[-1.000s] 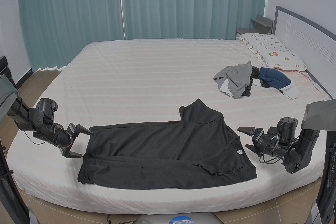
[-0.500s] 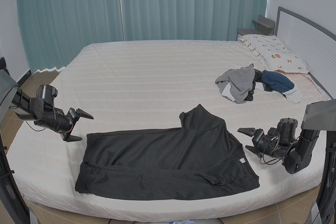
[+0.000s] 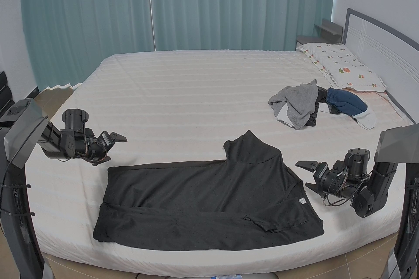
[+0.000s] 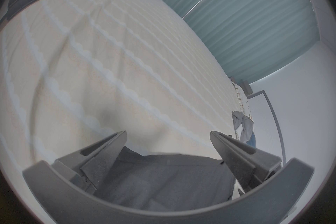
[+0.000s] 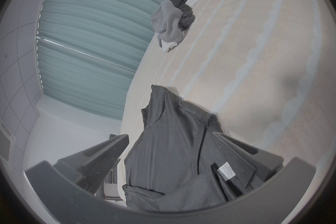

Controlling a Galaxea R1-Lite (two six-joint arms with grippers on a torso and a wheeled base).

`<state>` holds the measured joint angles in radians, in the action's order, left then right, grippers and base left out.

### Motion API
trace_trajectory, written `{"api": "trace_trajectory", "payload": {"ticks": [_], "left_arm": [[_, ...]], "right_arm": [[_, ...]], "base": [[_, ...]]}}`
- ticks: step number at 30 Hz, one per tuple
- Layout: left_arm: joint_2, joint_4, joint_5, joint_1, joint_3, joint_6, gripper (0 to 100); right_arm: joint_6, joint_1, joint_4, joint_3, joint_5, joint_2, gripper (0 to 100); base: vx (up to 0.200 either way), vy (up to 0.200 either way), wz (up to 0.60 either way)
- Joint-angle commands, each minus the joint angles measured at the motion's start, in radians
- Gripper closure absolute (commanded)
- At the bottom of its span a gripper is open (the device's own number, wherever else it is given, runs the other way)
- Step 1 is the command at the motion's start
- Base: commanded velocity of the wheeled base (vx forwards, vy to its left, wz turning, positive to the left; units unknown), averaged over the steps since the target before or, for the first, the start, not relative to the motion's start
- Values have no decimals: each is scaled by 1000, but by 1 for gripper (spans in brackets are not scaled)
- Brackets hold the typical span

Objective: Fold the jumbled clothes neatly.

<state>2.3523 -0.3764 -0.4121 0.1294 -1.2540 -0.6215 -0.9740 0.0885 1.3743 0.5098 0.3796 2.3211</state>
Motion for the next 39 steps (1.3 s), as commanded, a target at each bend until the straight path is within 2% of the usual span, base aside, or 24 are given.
{"api": "trace_trajectory", "payload": {"ticks": [1,22,31,36,39], "left_arm": [[45,-18,3,1,42,12,0],[5,-42,-33,36,117,14,0],[13,-44,-10,26,107,26,0],[35,-59,52,6,100,26,0],[36,-68,52,6,100,23,0]], "right_arm": [[0,5,0,1,1,23,0],[1,7,0,12,-1,44,0],[1,7,0,13,-1,44,0],[1,8,2,13,-1,47,0],[1,8,5,13,-1,52,0]], "base": [[0,0,0],[0,0,0],[0,0,0],[0,0,0],[0,0,0]]}}
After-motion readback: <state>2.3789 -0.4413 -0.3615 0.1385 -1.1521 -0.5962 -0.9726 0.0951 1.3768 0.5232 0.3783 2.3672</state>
